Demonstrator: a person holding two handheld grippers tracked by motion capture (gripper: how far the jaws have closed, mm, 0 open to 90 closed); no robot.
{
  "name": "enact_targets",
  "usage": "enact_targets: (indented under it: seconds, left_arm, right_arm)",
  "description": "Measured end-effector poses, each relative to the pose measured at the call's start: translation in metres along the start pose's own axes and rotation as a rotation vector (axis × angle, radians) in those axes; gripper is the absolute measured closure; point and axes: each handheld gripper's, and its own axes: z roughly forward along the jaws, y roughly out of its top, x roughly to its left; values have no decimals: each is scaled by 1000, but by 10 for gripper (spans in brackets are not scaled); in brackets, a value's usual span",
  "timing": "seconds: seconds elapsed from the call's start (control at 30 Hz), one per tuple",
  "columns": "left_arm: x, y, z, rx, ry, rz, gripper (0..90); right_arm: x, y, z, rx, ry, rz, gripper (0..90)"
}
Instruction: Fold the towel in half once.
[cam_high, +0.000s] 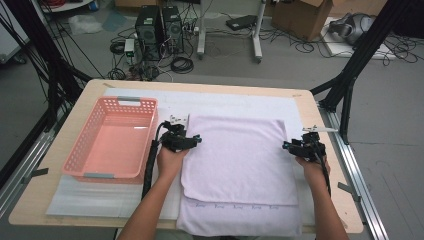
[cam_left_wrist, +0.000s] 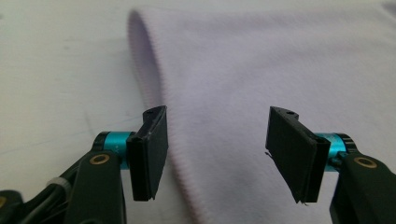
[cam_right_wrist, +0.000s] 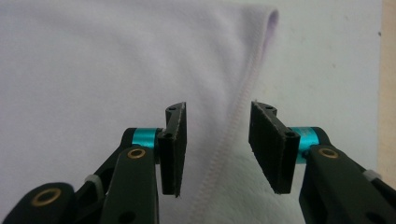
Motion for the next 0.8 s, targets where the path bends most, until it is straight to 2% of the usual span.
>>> enact_targets:
  seconds: [0.03, 0.1, 0.23, 0.27, 0.3, 0.33, 0.37, 0.4, 0.43, 0.5, 0.57, 0.67, 0.73, 0.77, 0.8]
  left_arm:
    - [3, -3, 2, 19, 3, -4, 390]
    - [5, -4, 1, 0, -4, -19, 406]
    - [2, -4, 2, 5, 5, 9, 426]
    - [0, -4, 2, 8, 6, 27, 471]
    - [-2, -5, 3, 13, -12, 53, 574]
    - [-5, -5, 4, 22, -33, 96, 724]
    - [-9, -5, 5, 22, -20, 122, 812]
    - [-8, -3, 5, 27, -20, 104, 834]
    - [-5, 0, 6, 39, -26, 69, 840]
    - [-2, 5, 8, 22, -6, 33, 847]
    - [-2, 12, 11, 11, 0, 21, 848]
    - [-2, 24, 15, -6, 23, 14, 848]
    - [4, 29, 15, -65, 36, -43, 847]
    - [7, 31, 15, -55, 40, -50, 847]
    - [9, 33, 16, -65, 39, -45, 847]
  right_arm:
    - [-1, -1, 1, 5, -2, 11, 549]
    - [-4, -3, 4, 17, -13, 20, 547]
    - [-1, -2, 10, 15, -19, -2, 595]
    - [0, -2, 11, 15, -22, -9, 635]
    - [1, -2, 12, 10, -16, -12, 703]
    - [1, -2, 13, 8, 3, -4, 773]
    - [2, -1, 13, 8, 23, -5, 842]
    - [3, -1, 14, 11, 19, -12, 856]
    - [3, 1, 14, 14, 17, -19, 862]
    - [2, 3, 15, 6, 8, -23, 869]
    - [1, 5, 16, -14, -4, -16, 870]
    - [-1, 11, 18, -55, 3, 23, 870]
    - [-2, 17, 17, -97, -5, 28, 871]
    - [-3, 20, 17, -110, -8, 37, 870]
    - [-4, 23, 17, -118, -12, 39, 871]
